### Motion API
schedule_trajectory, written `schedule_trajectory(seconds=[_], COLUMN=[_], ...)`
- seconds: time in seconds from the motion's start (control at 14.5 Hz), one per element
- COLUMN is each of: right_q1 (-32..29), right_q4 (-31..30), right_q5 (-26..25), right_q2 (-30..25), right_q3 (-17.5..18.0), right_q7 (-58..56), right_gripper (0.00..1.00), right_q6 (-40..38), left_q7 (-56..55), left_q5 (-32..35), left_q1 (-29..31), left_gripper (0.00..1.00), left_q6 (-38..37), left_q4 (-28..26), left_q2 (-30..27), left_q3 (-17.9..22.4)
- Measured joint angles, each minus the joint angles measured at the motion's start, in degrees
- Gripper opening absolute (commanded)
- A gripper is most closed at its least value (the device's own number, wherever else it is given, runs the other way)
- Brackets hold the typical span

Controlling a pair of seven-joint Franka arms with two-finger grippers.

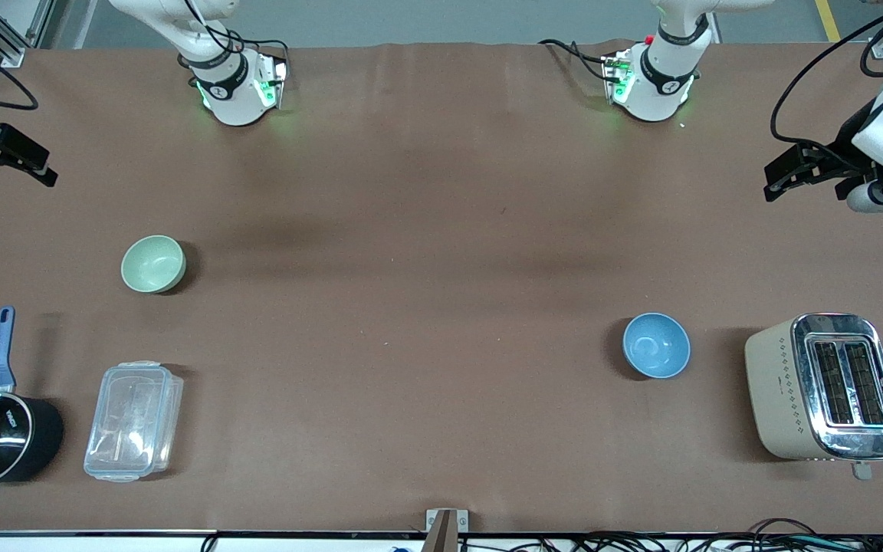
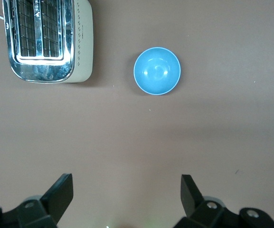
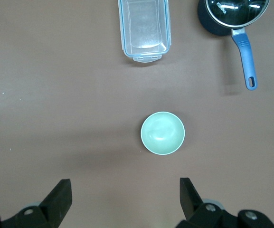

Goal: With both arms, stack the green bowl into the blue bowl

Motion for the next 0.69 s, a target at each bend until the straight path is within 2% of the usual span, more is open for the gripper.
schedule_trajectory(seconds=[0.41,0.69], right_q1=[0.0,0.0], right_q4=[0.11,0.17], right_q5=[0.0,0.0], right_q2=[-0.01,-0.02], right_q3=[0.0,0.01], right_q7=[-0.07,-0.12], right_gripper=[1.0,1.0], right_q6=[0.27,0.37], left_q7=[0.0,-0.01], left_q5=[0.0,0.0], left_q1=[0.05,0.67], left_gripper=[1.0,1.0], left_q6=[-0.09,5.33], left_q4=[-0.07,-1.25], left_q2=[0.97,7.47], left_q3=[0.01,0.1])
